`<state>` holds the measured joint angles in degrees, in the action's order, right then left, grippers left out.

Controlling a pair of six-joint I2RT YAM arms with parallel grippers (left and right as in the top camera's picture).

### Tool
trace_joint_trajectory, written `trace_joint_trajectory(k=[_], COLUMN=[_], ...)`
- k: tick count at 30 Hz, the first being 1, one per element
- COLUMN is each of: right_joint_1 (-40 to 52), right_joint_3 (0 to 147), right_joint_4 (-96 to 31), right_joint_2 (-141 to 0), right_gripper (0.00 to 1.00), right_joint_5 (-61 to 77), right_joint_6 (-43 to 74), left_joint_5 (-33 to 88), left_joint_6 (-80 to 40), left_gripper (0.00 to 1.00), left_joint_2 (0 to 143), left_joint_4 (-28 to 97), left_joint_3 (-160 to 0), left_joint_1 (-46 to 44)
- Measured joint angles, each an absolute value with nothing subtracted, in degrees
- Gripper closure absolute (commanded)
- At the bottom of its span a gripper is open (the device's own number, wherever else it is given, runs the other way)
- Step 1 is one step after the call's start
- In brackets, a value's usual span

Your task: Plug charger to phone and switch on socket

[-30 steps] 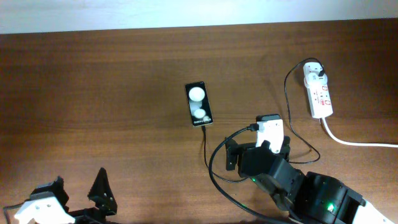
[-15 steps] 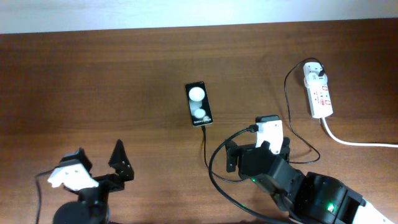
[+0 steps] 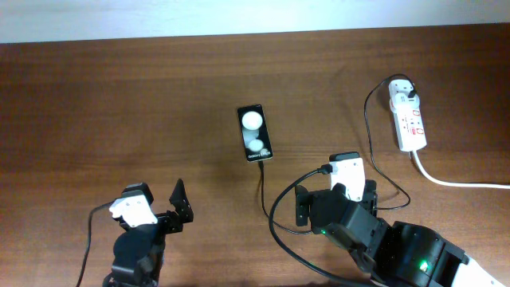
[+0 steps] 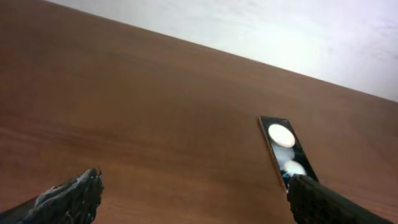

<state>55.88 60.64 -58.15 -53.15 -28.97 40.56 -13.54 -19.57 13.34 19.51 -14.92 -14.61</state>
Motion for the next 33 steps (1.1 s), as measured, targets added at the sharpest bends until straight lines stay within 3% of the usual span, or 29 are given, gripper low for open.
trace_joint_trajectory(k=[4,13,18,31,33], right_joint_1=[55.9,55.9,55.9,55.9,55.9], right_joint_3=[60.6,60.6,60.6,60.6,60.6], right_joint_4=[-58.1,-58.3,-58.3,-57.5,-57.6], right_joint_2=[-53.1,-53.3,-57.6,-63.3,-63.3], right_gripper=[0.01,0.01,0.01,0.01,0.01], right_joint_5=[-29.0,-28.9,-28.9,-28.8,-28.8], right_joint_6=[40.5,40.5,40.6,40.5,40.6], left_joint_5=[-13.5,-13.5,-13.5,-14.4,-13.9], left_joint_6=[-19.6,-19.6,-19.6,-19.6,-19.6], left_gripper=[0.01,0.01,0.01,0.01,0.01], left_joint_2=[13.3,5.9,1.1,1.1,1.0], left_joint_4=[22.7,46.7,47.2,47.0,39.1], left_joint_3=[-14.9,-14.1,-14.0,-14.0,-13.7], left_joint_1=[-14.6,-9.9,-3.4,-3.4,-3.4])
